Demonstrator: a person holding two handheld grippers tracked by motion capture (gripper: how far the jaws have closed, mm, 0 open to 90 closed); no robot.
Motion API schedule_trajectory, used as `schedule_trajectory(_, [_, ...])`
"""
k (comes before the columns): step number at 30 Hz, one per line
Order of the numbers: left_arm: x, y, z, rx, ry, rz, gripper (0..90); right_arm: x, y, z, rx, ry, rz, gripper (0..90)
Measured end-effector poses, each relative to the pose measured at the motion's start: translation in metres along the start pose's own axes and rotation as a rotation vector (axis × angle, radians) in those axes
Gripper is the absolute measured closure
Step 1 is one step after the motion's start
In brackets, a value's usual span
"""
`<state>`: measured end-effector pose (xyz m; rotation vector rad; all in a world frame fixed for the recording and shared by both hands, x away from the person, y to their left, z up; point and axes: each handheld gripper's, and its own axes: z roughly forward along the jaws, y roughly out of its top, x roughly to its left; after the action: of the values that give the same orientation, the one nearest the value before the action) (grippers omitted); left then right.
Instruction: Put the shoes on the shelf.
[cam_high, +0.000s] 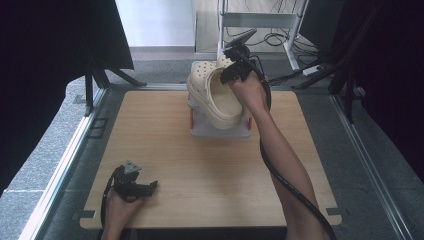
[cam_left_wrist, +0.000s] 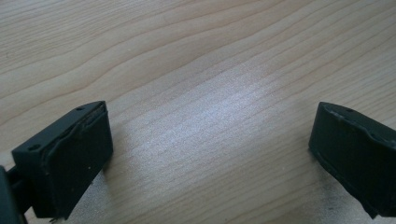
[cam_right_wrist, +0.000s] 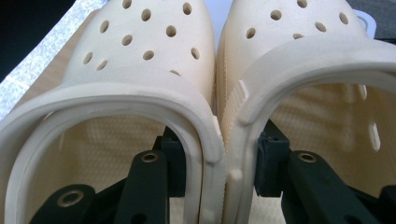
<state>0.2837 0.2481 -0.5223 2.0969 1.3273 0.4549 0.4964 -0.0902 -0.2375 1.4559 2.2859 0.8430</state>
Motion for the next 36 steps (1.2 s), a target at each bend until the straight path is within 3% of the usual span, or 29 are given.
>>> schedule_trajectory(14, [0.0, 0.0, 0.0, 0.002, -0.004, 0.002, 0.0, -0.016, 0.031, 0.031, -0.015, -0.076, 0.155, 62.9])
schedule_trajectory(23, [0.0, 0.0, 0.0, 0.003, -0.005, 0.002, 0.0, -0.021, 0.048, 0.054, -0.027, -0.117, 0.207, 63.0])
schedule_trajectory(36, [0.0, 0.0, 0.0, 0.003, -0.006, 0.003, 0.0, -0.023, 0.06, 0.093, -0.041, -0.151, 0.235, 62.9])
